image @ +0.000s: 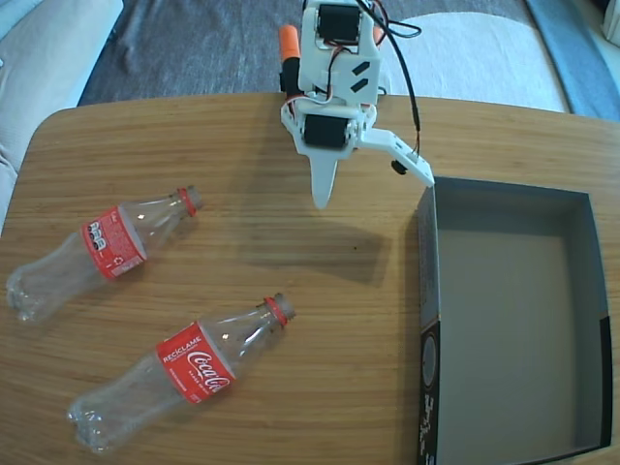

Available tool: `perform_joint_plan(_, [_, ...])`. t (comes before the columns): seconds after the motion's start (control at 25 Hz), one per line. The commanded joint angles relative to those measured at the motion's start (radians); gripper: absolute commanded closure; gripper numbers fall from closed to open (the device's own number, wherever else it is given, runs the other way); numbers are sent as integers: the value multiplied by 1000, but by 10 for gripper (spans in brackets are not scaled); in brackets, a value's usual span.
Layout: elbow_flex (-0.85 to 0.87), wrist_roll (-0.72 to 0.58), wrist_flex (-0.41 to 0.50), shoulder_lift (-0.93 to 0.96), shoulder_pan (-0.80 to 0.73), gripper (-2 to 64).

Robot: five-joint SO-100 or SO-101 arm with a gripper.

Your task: Grasp the bottles and put them in the box.

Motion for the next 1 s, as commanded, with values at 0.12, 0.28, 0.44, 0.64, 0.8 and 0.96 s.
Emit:
perform_joint_plan(0.12, [-8,2,6,8,2,619])
perform_joint_plan(0.28, [-8,2,5,8,0,619])
perform_joint_plan(0.44, [-6,2,-2,8,-6,619])
perform_joint_plan(0.64, [-6,2,-8,8,-6,618])
perform_joint_plan(0.8, [-5,2,-9,9,-6,618])
perform_joint_plan(0.96, [-6,2,-11,9,-5,617])
